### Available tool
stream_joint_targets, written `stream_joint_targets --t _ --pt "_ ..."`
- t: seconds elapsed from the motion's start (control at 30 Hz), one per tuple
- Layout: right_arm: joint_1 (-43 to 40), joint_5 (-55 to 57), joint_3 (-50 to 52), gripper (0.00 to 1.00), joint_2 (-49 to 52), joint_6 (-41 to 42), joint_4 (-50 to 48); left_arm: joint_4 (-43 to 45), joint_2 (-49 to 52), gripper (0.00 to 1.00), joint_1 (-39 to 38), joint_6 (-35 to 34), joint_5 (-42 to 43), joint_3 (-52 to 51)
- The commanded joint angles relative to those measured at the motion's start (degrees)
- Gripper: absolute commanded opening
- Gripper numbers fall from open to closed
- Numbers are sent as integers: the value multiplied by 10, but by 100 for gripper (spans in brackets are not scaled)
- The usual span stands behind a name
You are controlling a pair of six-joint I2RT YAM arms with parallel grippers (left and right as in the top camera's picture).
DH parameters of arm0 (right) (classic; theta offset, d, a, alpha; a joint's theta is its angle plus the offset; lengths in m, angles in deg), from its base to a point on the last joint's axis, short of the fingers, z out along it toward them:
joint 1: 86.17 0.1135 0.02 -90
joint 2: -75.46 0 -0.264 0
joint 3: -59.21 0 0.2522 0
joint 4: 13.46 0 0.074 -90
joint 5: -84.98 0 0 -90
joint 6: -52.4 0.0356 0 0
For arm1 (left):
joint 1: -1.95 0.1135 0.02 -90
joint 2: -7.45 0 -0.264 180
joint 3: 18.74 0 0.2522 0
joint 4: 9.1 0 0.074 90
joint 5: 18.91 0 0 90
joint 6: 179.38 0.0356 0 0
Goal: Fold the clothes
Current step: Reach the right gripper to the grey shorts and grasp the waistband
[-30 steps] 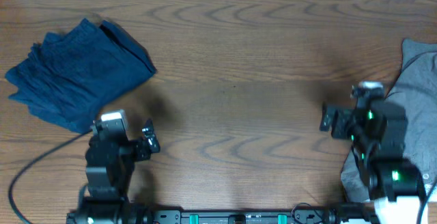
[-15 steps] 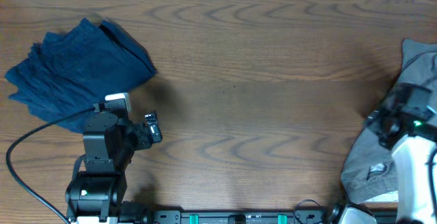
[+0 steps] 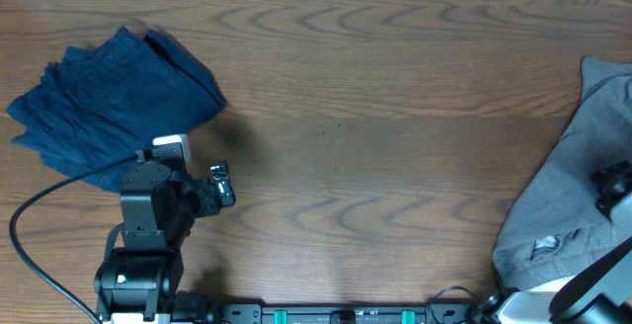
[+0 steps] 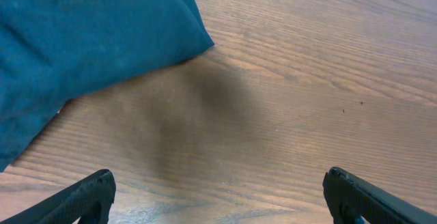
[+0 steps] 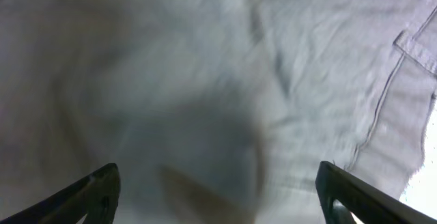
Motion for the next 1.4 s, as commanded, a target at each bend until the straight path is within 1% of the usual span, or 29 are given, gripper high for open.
stream_joint_targets --t 0.0,0.1,0.17,0.3,0.37,0.4,0.43,0.57,0.77,0.83,0.9,1.03,1.1,1.2,1.23,1.3,1.37 --pt "-50 -75 -5 84 26 -27 -39 0 -1 98 2 -1 3 12" --pt "-75 -128 -5 75 49 -31 -78 0 -1 98 2 -1 3 12" --pt "-82 -136 -5 66 67 -31 -98 0 -1 98 2 -1 3 12" --pt "-85 -139 -5 40 104 -31 -122 0 -1 98 2 -1 3 12" --pt "-85 -162 -5 18 115 -31 -135 0 -1 98 2 -1 3 12" --pt "-85 -177 -5 3 115 -31 -140 0 -1 98 2 -1 3 12" --pt "-85 -193 -5 1 114 -31 -147 0 -1 98 2 -1 3 12" --pt "-85 -241 -11 1 91 -31 -160 0 -1 98 2 -1 3 12" --pt "-57 -339 -35 1 -10 -31 -146 0 -1 98 2 -1 3 12" --pt "-32 -372 -44 1 -45 -33 -135 0 -1 98 2 -1 3 12" --pt "9 -386 -47 1 -75 -34 -133 0 -1 98 2 -1 3 12" --pt "102 -345 -47 3 -82 -34 -183 0 -1 98 2 -1 3 12" --pt "155 -315 -47 10 -67 -31 -233 0 -1 98 2 -1 3 12" --pt "222 -311 -47 24 -35 -31 -313 0 -1 98 2 -1 3 12" --pt "241 -311 -47 34 -25 -31 -330 0 -1 98 2 -1 3 12" --pt "265 -311 -48 44 -14 -38 -340 0 -1 98 2 -1 3 12" --pt "273 -311 -48 60 -14 -46 -324 0 -1 98 2 -1 3 12"
